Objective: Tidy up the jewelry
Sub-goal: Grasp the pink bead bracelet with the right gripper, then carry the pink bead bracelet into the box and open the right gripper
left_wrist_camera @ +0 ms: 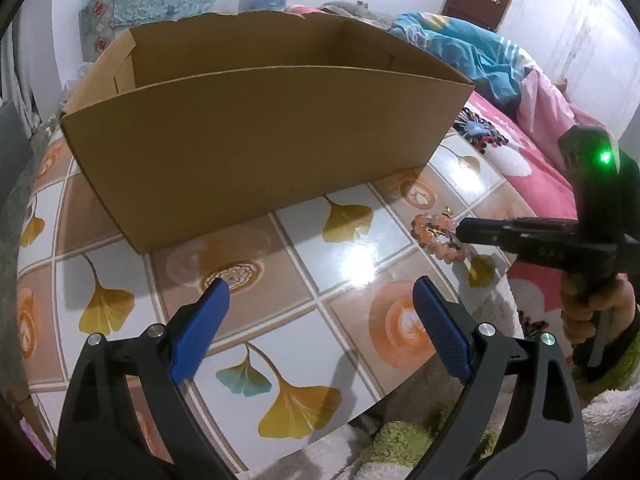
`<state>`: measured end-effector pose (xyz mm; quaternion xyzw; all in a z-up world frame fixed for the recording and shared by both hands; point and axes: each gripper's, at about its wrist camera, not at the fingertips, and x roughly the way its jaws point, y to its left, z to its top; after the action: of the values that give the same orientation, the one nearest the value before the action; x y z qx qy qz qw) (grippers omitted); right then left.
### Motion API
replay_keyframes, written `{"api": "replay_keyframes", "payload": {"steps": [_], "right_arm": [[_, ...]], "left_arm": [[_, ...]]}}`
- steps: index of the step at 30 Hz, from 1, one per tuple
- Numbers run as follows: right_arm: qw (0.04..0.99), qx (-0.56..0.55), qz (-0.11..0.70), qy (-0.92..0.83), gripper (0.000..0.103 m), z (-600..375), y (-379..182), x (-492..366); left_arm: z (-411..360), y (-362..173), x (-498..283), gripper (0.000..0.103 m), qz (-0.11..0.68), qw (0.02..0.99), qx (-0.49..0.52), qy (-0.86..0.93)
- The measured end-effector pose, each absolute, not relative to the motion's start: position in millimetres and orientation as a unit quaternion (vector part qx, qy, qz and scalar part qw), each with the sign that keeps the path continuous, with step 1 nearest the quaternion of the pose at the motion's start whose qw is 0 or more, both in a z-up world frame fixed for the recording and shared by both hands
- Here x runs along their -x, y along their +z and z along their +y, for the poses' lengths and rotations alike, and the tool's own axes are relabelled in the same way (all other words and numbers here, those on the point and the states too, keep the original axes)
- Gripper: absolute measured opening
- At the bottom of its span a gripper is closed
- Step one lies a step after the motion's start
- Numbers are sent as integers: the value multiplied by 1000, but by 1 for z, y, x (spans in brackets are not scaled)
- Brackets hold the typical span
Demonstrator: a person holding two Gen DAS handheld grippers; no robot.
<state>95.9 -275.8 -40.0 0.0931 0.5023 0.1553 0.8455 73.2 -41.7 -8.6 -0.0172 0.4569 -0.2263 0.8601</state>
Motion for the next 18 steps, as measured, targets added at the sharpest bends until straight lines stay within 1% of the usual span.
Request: {"api": "replay_keyframes", "payload": {"steps": [11,18], "right_arm": [[850,-106,474,203,9,-242,-1,-108],[842,-58,477,246,10,-173,1,-124]], "left_arm": [[-13,-13,-69,89,444,866,55,-226],[16,-16,-60,89,443,871,80,-199]]}}
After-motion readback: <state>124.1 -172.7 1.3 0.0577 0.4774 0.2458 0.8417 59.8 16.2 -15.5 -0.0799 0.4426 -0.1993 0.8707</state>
